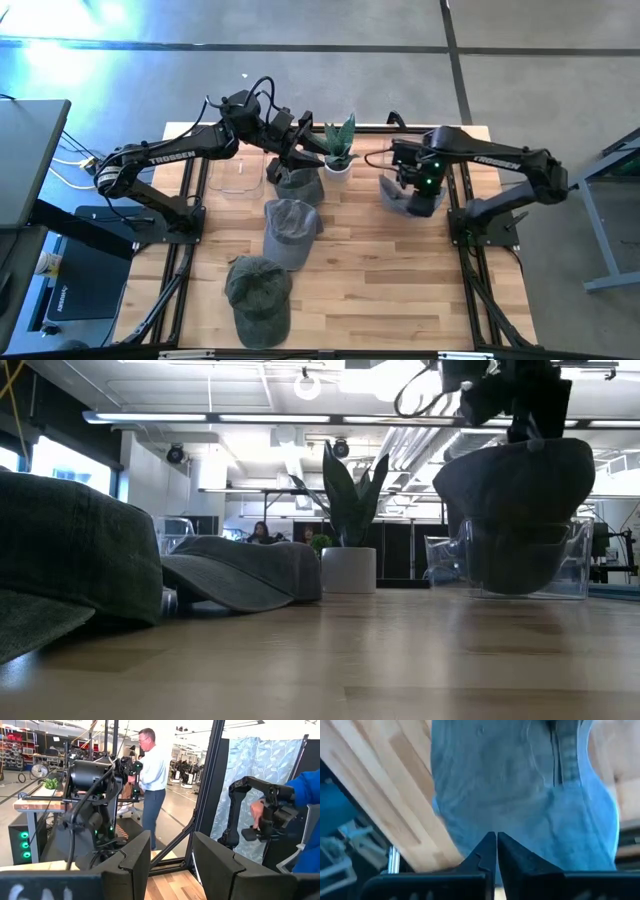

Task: Pick & Place hat
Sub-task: Adjust the gray cap into the right bin

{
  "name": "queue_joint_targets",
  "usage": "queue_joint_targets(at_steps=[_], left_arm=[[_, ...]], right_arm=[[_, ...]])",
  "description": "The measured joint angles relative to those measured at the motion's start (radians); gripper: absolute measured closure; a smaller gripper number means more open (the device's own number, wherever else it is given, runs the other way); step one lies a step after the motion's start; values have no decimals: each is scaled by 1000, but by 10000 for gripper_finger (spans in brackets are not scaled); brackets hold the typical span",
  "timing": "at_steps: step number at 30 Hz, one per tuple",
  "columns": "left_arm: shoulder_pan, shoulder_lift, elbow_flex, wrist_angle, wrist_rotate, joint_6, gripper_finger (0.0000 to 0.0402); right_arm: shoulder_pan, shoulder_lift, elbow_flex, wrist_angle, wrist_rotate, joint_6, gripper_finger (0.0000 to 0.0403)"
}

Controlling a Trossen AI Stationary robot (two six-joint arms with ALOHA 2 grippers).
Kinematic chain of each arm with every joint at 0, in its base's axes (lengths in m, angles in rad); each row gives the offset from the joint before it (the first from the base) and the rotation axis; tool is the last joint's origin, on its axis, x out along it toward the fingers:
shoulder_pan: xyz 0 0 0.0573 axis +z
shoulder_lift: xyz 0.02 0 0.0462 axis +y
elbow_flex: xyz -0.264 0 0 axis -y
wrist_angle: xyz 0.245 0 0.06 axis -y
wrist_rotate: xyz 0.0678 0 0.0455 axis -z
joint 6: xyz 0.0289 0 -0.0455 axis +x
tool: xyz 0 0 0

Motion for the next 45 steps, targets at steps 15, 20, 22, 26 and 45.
queue_joint_targets(at_steps=[15,20,22,26,45], left_arm=[[0,0,0,-7,-7,-19,259],[0,0,0,-7,-8,-19,259],[0,0,0,-7,-10,-19,259],[0,0,0,-7,-22,-21,259],[0,0,0,-7,-34,-29,259]], right_arm=[[-30,-51,-52,250,51,201,397],[-47,-37,-158,480,76,217,401],[-60,-33,-206,535,98,242,399],[-78,-34,-281,591,97,248,397],[-73,-77,-266,46,238,203,400]])
